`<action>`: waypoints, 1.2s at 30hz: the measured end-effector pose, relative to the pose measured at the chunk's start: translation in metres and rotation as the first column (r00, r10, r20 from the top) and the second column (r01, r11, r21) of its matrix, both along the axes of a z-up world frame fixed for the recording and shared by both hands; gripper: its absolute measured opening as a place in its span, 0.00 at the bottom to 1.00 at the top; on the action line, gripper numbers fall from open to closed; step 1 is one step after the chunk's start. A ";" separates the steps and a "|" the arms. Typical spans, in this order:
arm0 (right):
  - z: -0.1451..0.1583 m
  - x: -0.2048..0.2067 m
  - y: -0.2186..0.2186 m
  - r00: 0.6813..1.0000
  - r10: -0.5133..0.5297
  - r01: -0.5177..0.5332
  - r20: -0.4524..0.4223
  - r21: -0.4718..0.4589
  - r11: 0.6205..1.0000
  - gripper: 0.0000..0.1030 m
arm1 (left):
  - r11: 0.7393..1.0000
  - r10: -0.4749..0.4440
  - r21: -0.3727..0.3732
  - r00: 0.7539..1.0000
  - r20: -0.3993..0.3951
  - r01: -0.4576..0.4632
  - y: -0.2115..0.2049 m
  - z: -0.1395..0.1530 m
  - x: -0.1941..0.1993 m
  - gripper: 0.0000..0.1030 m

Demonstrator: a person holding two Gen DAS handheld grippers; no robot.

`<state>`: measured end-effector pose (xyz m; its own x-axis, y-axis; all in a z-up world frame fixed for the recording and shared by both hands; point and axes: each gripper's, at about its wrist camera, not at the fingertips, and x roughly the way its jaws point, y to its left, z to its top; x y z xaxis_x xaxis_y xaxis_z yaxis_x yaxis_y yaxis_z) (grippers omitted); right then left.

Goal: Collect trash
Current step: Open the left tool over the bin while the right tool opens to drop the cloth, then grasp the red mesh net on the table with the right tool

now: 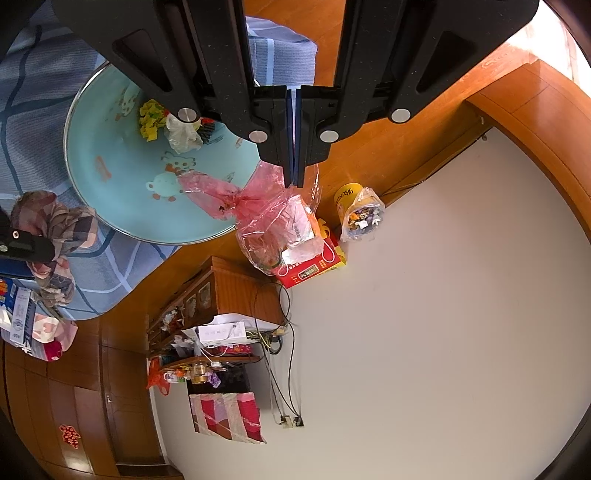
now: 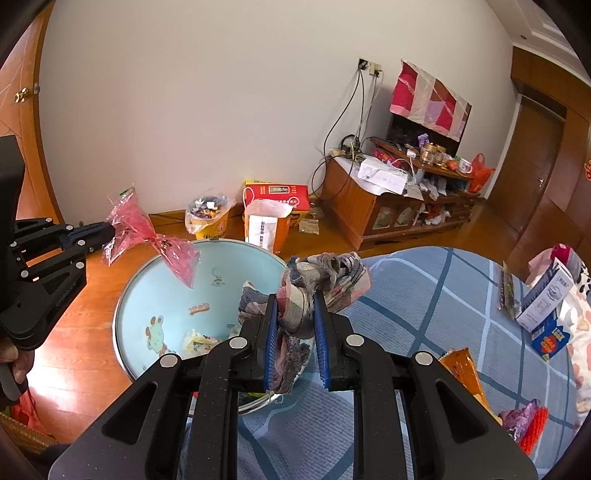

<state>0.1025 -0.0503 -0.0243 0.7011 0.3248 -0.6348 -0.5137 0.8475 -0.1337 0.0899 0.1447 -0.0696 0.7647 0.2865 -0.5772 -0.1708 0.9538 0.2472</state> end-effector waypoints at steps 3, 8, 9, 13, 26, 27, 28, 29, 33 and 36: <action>-0.001 0.001 0.002 1.000 0.021 -0.021 -0.009 0.009 1.000 0.24 | 1.000 -0.014 -0.018 1.000 -0.001 0.014 -0.002 0.001 0.000 0.03; -0.008 0.003 0.003 0.999 0.025 -0.024 -0.021 0.011 1.000 0.40 | 0.998 -0.048 -0.042 0.999 -0.006 0.048 -0.010 -0.003 -0.001 0.21; -0.009 0.003 0.003 1.000 0.021 -0.021 -0.022 0.009 1.000 0.46 | 0.998 -0.053 -0.040 0.999 -0.008 0.053 -0.012 -0.005 -0.001 0.30; -0.012 0.001 0.001 1.000 0.007 -0.007 -0.028 0.005 1.000 0.50 | 0.997 -0.063 -0.047 0.998 -0.011 0.063 -0.018 -0.008 -0.001 0.55; -0.016 -0.023 -0.113 0.969 -0.246 0.246 -0.012 -0.026 0.969 0.59 | 0.995 -0.092 0.022 0.993 -0.078 0.094 -0.054 -0.035 0.004 0.78; -0.015 -0.024 -0.131 0.958 -0.286 0.286 -0.012 -0.020 0.958 0.59 | 0.995 -0.099 0.023 0.992 -0.081 0.101 -0.057 -0.036 0.004 0.78; -0.014 -0.026 -0.150 0.943 -0.332 0.332 -0.010 -0.016 0.943 0.59 | 0.994 -0.105 0.025 0.991 -0.083 0.108 -0.059 -0.037 0.004 0.80; -0.013 -0.027 -0.165 0.930 -0.367 0.367 -0.008 -0.012 0.930 0.59 | 0.993 -0.115 0.030 0.990 -0.087 0.118 -0.065 -0.038 0.004 0.81; -0.016 -0.027 -0.231 0.848 -0.530 0.530 -0.022 -0.001 0.848 0.59 | 0.987 -0.145 0.058 0.985 -0.092 0.151 -0.088 -0.044 0.008 0.82; -0.025 -0.022 -0.267 0.795 -0.604 0.605 -0.064 -0.008 0.796 0.59 | 0.984 -0.160 0.059 0.983 -0.094 0.166 -0.103 -0.045 0.014 0.82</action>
